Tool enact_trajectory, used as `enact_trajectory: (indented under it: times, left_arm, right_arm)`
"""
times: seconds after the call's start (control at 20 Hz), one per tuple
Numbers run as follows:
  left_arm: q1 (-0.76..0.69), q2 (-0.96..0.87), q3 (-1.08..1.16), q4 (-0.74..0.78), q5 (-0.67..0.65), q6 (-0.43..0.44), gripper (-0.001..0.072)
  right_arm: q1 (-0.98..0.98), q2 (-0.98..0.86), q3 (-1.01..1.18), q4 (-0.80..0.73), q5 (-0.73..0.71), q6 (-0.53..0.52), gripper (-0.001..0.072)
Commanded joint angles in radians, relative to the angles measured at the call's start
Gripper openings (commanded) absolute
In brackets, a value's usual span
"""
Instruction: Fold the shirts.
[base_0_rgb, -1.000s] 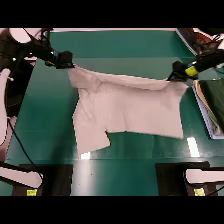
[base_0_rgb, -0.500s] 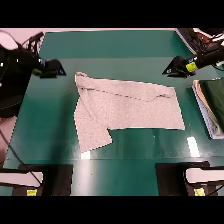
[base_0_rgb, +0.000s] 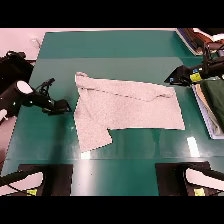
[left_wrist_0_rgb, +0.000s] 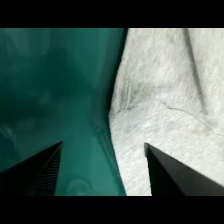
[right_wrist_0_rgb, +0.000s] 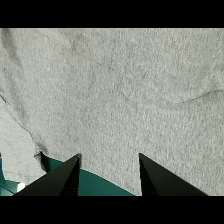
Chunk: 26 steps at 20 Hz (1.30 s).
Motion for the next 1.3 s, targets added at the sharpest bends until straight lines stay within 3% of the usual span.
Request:
enact_trajectory:
  times: [0.0, 0.3, 0.35, 0.4, 0.45, 0.7, 0.85, 0.9, 1.1, 1.25]
  left_arm:
    - [-0.002, -0.011, -0.077, -0.1, 0.086, 0.054, 0.0601]
    - [-0.168, -0.054, -0.07, -0.1, 0.148, 0.053, 0.06]
    - [-0.17, -0.05, -0.068, -0.103, 0.139, 0.042, 0.0529]
    - [-0.166, -0.05, -0.058, -0.103, 0.113, 0.042, 0.0246]
    - [-0.162, -0.049, -0.044, -0.1, 0.09, 0.043, 0.0018]
    - [-0.16, -0.033, 0.056, -0.092, -0.006, 0.045, 0.0022]
    - [-0.16, 0.022, 0.06, -0.092, 0.023, 0.045, 0.0022]
    - [-0.16, 0.038, 0.06, -0.092, 0.029, 0.045, 0.0022]
    - [-0.16, 0.055, 0.06, -0.093, 0.027, 0.045, 0.0022]
    - [-0.16, 0.055, 0.06, -0.093, 0.027, 0.045, 0.0022]
  right_arm:
    - [0.0, 0.013, -0.021, 0.005, -0.005, -0.003, 0.0407]
    - [-0.004, 0.012, -0.021, 0.002, 0.013, -0.003, 0.0407]
    - [-0.014, 0.013, -0.021, 0.001, 0.03, -0.01, 0.0407]
    - [-0.033, 0.013, -0.021, -0.004, 0.053, -0.022, 0.0407]
    - [-0.057, 0.012, -0.022, -0.018, 0.076, -0.024, 0.0407]
    - [-0.247, 0.043, -0.114, -0.215, 0.14, -0.017, 0.0407]
    - [-0.422, 0.111, -0.363, -0.212, 0.056, -0.018, 0.0429]
    - [-0.486, 0.13, -0.454, -0.199, 0.026, -0.018, 0.0521]
    - [-0.657, 0.143, -0.723, -0.121, -0.056, -0.017, 0.0503]
    - [-0.658, 0.143, -0.829, -0.065, -0.149, -0.019, 0.0489]
